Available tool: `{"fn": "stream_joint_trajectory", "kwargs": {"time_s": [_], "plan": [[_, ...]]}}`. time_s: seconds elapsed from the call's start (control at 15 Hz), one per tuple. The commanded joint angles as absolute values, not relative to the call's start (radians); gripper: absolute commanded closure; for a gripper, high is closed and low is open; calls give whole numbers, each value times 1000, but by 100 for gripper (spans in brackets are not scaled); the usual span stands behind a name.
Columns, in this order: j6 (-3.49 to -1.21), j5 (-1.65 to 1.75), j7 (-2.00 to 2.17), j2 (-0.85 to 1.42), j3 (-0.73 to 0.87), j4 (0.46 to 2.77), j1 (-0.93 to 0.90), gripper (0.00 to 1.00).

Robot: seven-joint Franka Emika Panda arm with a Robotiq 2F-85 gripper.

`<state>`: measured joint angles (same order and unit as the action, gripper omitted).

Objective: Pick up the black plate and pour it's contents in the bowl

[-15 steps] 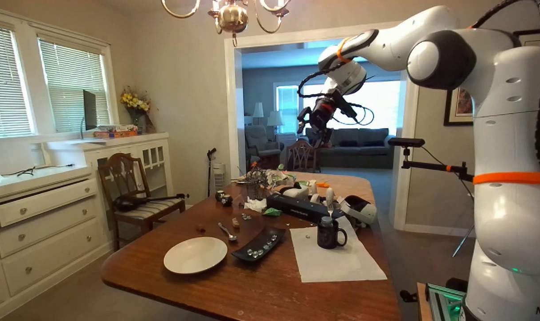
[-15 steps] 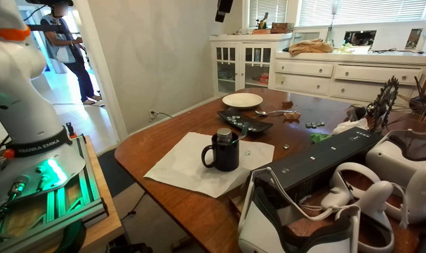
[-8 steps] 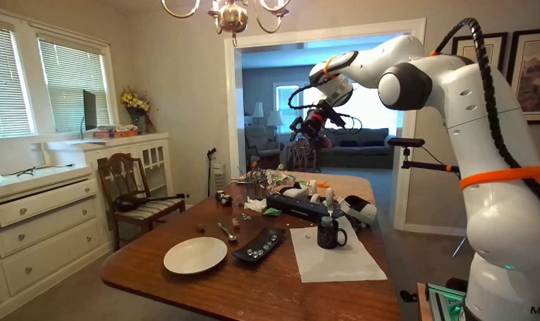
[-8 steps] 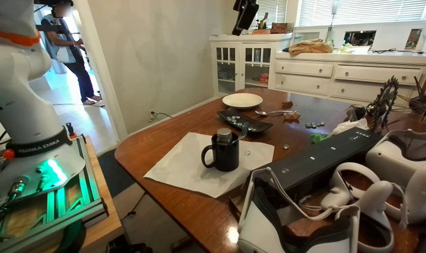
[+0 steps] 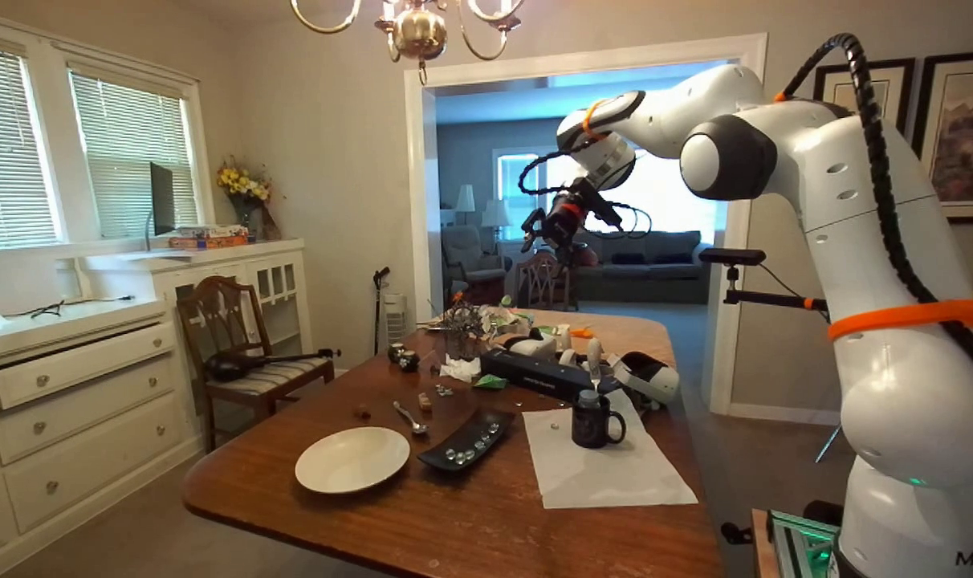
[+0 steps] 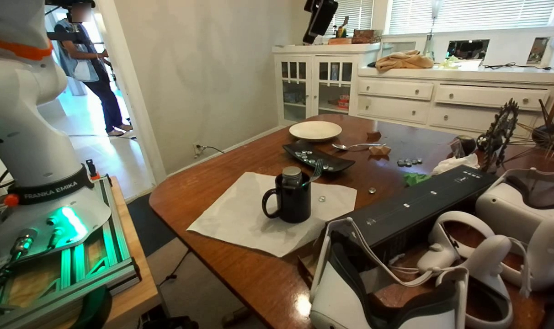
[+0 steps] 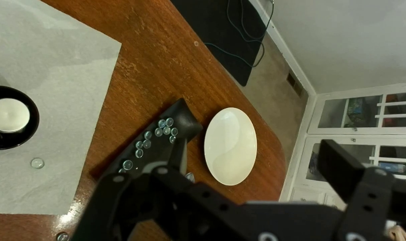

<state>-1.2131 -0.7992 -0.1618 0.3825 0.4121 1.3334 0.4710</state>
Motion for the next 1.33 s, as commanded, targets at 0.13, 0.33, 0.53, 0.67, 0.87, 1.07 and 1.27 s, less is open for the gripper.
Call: {"fn": "stream_joint_trajectory", "kwargs": {"time_s": [0.13, 0.33, 0.53, 0.67, 0.87, 1.07, 1.27], "plan": [[-1227, -789, -202, 406, 358, 1311, 517, 0], [-1208, -760, -310, 470, 330, 1229, 548, 0], [-1227, -697, -395, 539, 300, 1134, 562, 0], [-1255, -664, -456, 599, 263, 1070, 573, 0], [-1332, -638, -487, 690, 200, 984, 578, 0], [-1383, -605, -486, 775, 149, 917, 590, 0], [-1381, -613, -483, 822, 162, 898, 597, 0]]}}
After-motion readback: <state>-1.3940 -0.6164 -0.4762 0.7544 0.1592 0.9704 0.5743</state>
